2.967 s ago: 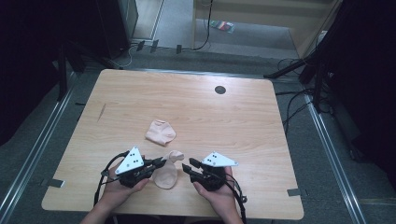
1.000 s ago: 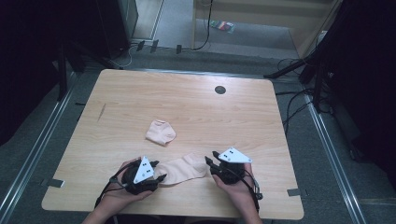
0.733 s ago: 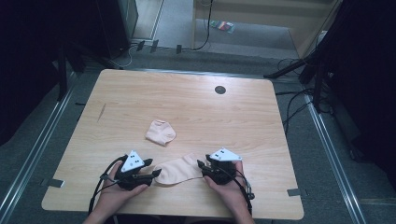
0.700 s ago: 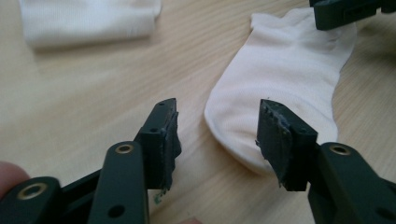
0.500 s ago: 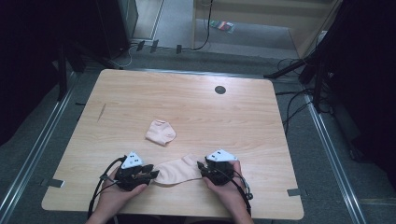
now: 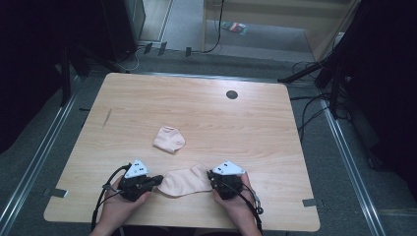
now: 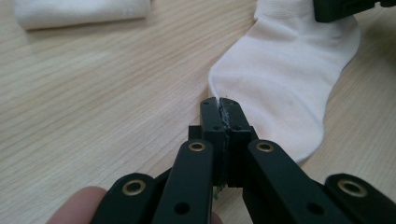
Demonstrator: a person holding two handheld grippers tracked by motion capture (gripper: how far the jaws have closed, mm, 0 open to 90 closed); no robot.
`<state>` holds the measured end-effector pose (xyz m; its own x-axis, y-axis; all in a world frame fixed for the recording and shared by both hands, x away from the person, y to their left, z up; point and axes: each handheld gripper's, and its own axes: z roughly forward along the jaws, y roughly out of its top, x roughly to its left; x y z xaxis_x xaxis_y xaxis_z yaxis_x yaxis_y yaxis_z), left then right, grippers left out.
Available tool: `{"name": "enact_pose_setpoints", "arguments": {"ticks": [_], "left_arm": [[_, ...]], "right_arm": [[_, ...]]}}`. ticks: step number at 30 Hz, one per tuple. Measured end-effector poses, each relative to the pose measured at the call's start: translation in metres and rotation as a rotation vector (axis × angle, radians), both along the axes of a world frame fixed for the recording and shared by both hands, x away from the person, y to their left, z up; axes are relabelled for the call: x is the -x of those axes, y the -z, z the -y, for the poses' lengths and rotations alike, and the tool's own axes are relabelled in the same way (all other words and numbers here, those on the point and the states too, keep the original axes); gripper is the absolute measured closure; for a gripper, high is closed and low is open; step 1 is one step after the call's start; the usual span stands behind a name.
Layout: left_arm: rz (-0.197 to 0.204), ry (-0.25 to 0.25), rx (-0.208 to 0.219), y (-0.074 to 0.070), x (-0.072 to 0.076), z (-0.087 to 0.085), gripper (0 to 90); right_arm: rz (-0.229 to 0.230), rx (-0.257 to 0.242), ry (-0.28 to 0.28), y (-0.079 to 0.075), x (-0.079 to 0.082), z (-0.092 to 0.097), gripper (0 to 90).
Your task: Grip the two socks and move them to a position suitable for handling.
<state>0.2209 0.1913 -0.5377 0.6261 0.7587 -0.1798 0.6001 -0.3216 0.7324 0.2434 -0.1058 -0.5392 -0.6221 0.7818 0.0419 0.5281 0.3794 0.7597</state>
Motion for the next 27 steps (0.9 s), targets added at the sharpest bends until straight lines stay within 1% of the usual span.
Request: {"name": "enact_pose_setpoints", "arguments": {"ticks": [1, 2, 5, 8, 9, 11, 12, 16, 17, 19, 20, 22, 23, 24, 25, 26, 27], "left_arm": [[0.005, -0.001, -0.001, -0.002, 0.0, -0.001, 90.0], [0.006, 0.002, 0.0, -0.004, 0.002, -0.004, 90.0], [0.017, -0.006, -0.008, -0.008, 0.007, -0.011, 90.0], [0.016, -0.009, -0.003, -0.009, 0.01, -0.016, 90.0], [0.012, 0.001, -0.009, -0.01, 0.01, -0.018, 90.0], [0.019, 0.014, -0.023, -0.01, 0.011, -0.019, 90.0], [0.019, 0.018, -0.026, -0.009, 0.011, -0.019, 90.0], [0.006, 0.049, -0.055, -0.006, 0.01, -0.016, 90.0], [0.004, 0.053, -0.064, -0.005, 0.011, -0.014, 90.0], [0.004, 0.054, -0.069, -0.003, 0.01, -0.013, 90.0], [0.005, 0.057, -0.067, -0.002, 0.01, -0.013, 90.0], [0.009, 0.053, -0.06, -0.001, 0.01, -0.014, 90.0], [0.015, 0.039, -0.05, 0.0, 0.01, -0.015, 89.6], [0.017, 0.03, -0.042, 0.0, 0.009, -0.016, 86.3], [0.028, 0.011, -0.02, 0.001, 0.008, -0.018, 81.5], [0.029, 0.004, -0.006, 0.001, 0.007, -0.02, 70.7], [0.042, -0.01, 0.012, 0.001, 0.006, -0.022, 63.3]], "right_arm": [[0.006, -0.019, 0.004, -0.005, 0.005, 0.0, 86.4], [0.006, -0.019, 0.004, -0.005, 0.005, 0.0, 86.4], [0.02, -0.039, 0.019, -0.013, 0.013, 0.0, 86.4], [0.007, -0.066, 0.028, -0.015, 0.023, 0.0, 86.4], [0.003, -0.071, 0.026, -0.015, 0.029, 0.001, 86.4], [-0.001, -0.073, 0.028, -0.015, 0.031, 0.001, 86.4], [-0.006, -0.069, 0.028, -0.015, 0.036, 0.001, 86.5], [-0.018, -0.063, 0.037, -0.013, 0.04, 0.003, 86.8], [-0.032, -0.055, 0.042, -0.012, 0.04, 0.004, 86.7], [-0.032, -0.055, 0.043, -0.012, 0.039, 0.004, 86.7], [-0.044, -0.06, 0.045, -0.011, 0.039, 0.004, 86.3], [-0.053, -0.058, 0.047, -0.009, 0.039, 0.004, 84.7], [-0.058, -0.059, 0.047, -0.009, 0.038, 0.004, 82.8], [-0.069, -0.065, 0.041, -0.008, 0.038, 0.004, 77.0], [-0.074, -0.064, 0.04, -0.008, 0.037, 0.004, 72.1], [-0.071, -0.063, 0.044, -0.008, 0.037, 0.004, 65.2], [-0.072, -0.071, 0.042, -0.008, 0.036, 0.004, 60.3]]}}
